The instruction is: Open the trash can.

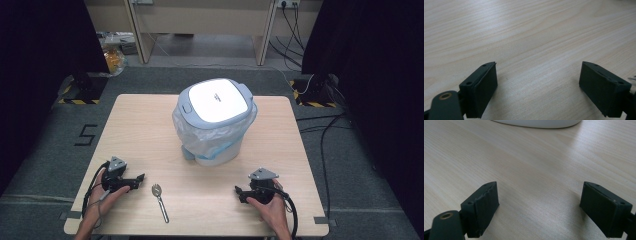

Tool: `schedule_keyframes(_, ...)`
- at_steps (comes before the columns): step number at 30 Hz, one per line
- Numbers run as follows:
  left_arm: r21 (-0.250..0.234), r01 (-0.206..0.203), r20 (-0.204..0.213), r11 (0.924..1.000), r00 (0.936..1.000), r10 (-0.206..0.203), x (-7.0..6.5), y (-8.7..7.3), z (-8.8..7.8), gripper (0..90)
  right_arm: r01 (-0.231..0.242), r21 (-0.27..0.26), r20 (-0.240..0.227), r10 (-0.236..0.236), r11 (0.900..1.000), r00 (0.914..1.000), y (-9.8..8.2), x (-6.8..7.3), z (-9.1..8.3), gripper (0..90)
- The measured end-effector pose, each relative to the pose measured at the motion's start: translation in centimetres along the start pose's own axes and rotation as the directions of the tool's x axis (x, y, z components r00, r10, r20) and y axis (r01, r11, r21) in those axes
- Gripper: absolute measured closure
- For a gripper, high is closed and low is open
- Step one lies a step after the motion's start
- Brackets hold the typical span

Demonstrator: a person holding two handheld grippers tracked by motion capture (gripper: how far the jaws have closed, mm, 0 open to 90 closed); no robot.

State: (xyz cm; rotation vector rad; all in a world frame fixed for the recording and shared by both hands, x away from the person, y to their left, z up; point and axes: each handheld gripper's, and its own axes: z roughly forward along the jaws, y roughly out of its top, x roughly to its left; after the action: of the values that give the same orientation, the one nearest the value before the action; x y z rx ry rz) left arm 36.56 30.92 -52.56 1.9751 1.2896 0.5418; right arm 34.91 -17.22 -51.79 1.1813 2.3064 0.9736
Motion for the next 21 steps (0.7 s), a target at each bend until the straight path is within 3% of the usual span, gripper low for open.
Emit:
schedule_keyframes(10, 0.000, 0.000, 0.000, 1.0000, 1.0000, 0.000, 0.00, 0.00, 0.00, 14.0, 0.002, -0.003, 0.000, -0.002, 1.000, 1.0000, -0.01, -0.02, -0.03, 16.8)
schedule_keyframes(21, 0.000, 0.001, 0.000, 1.0000, 1.0000, -0.001, 0.00, 0.00, 0.00, 14.0, 0.032, -0.038, -0.039, -0.034, 0.999, 0.9987, 0.01, 0.71, -0.34, 46.1)
